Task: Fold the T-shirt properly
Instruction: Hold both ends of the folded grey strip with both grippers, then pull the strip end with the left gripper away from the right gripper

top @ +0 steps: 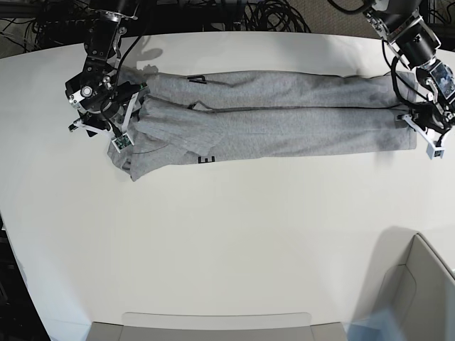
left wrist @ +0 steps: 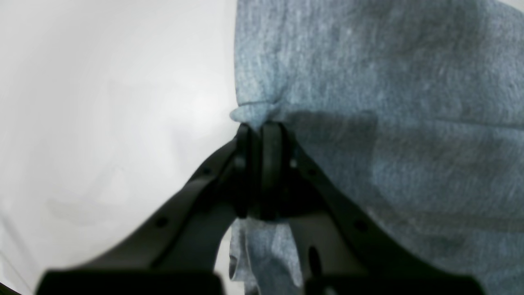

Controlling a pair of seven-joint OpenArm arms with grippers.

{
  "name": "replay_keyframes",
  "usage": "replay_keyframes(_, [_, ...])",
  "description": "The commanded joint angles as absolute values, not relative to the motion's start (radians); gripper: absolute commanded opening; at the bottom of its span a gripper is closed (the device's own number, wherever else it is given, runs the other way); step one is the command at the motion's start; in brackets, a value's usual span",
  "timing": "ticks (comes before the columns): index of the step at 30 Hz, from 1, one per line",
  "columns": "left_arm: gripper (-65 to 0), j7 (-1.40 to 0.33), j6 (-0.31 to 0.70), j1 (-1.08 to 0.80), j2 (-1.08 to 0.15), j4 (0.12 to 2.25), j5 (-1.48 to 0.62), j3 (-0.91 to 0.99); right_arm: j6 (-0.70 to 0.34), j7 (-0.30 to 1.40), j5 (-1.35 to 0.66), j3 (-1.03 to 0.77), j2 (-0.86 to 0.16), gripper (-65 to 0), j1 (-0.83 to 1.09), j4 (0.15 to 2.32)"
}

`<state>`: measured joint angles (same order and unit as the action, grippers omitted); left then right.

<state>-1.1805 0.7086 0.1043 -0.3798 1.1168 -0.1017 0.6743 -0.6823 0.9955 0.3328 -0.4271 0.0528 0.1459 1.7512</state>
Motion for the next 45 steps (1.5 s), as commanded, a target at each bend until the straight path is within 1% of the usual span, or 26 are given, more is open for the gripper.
replay_keyframes(1, [-65.0, -1.231, 0.698, 0.082, -0.366, 1.087, -0.016, 0.674, -0.698, 1.0, 0.343, -0.429, 0.045, -31.2, 0.136, 1.758])
replay_keyframes(6, [-65.0, -1.228, 0.698, 0.104, -0.417, 1.098, -0.015, 0.691, -0.698, 1.0, 0.341, -0.429, 0.045, -31.2, 0.131, 1.758])
replay_keyframes(9, [-65.0, -1.228, 0.698, 0.113, -0.435, 1.158, -0.015, 0.743, -0.698, 1.0, 0.341, -0.43, 0.045, -31.2, 0.122, 1.755])
replay_keyframes(19, [-65.0, -1.322, 0.698, 0.11, -0.429, 1.419, -0.015, 0.748, -0.698, 1.0, 0.343, -0.429, 0.05, -31.2, 0.088, 1.713])
replay_keyframes(25, [-65.0, -1.376, 0.698, 0.113, -0.427, 1.495, -0.016, 0.748, -0.698, 1.0, 0.343, -0.429, 0.05, -31.2, 0.079, 1.705])
replay_keyframes(30, [-65.0, -1.396, 0.698, 0.105, -0.397, 1.59, -0.015, 0.69, -0.698, 1.0, 0.341, -0.429, 0.053, -31.2, 0.071, 1.705])
replay_keyframes(37, [-64.8, -1.396, 0.698, -0.001, -0.384, 1.593, -0.015, 0.691, -0.698, 1.0, 0.343, -0.429, 0.053, -31.2, 0.067, 1.705])
replay_keyframes(40, [-62.8, -1.396, 0.698, -0.027, -0.386, 1.593, -0.015, 0.694, -0.698, 1.0, 0.343, -0.429, 0.051, -31.2, 0.067, 1.702])
replay_keyframes(45, [-62.7, -1.396, 0.698, -0.061, -0.387, 1.593, -0.015, 0.694, -0.698, 1.0, 0.341, -0.429, 0.047, -31.2, 0.059, 1.638])
